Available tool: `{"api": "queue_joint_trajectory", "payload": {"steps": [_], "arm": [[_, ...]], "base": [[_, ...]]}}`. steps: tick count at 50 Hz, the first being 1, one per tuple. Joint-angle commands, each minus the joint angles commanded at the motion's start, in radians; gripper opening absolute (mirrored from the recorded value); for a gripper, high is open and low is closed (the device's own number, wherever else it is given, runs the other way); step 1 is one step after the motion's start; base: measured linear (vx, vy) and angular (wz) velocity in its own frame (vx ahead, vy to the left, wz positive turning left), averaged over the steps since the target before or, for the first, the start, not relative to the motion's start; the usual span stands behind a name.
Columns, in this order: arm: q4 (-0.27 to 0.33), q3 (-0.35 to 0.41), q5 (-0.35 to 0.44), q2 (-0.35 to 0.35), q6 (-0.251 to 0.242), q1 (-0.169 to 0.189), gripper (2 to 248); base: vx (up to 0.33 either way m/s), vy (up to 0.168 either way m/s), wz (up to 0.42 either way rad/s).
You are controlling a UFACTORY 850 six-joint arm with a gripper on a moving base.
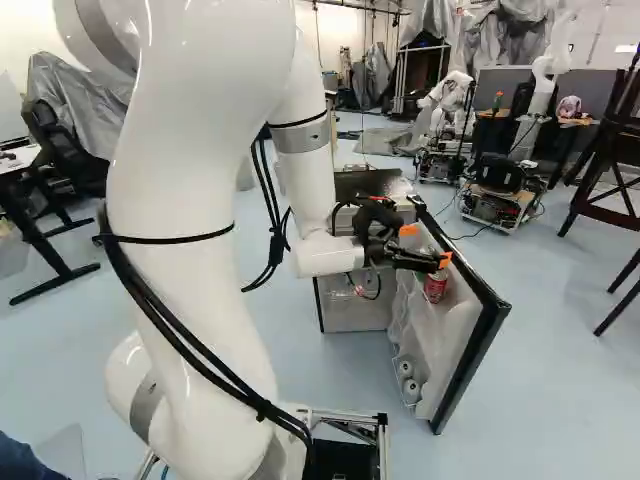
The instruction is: Grab a drink from the fridge
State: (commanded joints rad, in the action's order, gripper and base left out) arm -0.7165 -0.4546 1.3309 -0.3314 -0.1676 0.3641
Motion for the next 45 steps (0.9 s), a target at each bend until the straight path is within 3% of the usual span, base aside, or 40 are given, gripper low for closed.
{"api": "queue_joint_trajectory", "payload": {"steps": [45], "arm": [[0.473,-0.024,0.000,-0.117,0.000,0.000,247]], "base": [[0.000,0.000,0.000]]}}
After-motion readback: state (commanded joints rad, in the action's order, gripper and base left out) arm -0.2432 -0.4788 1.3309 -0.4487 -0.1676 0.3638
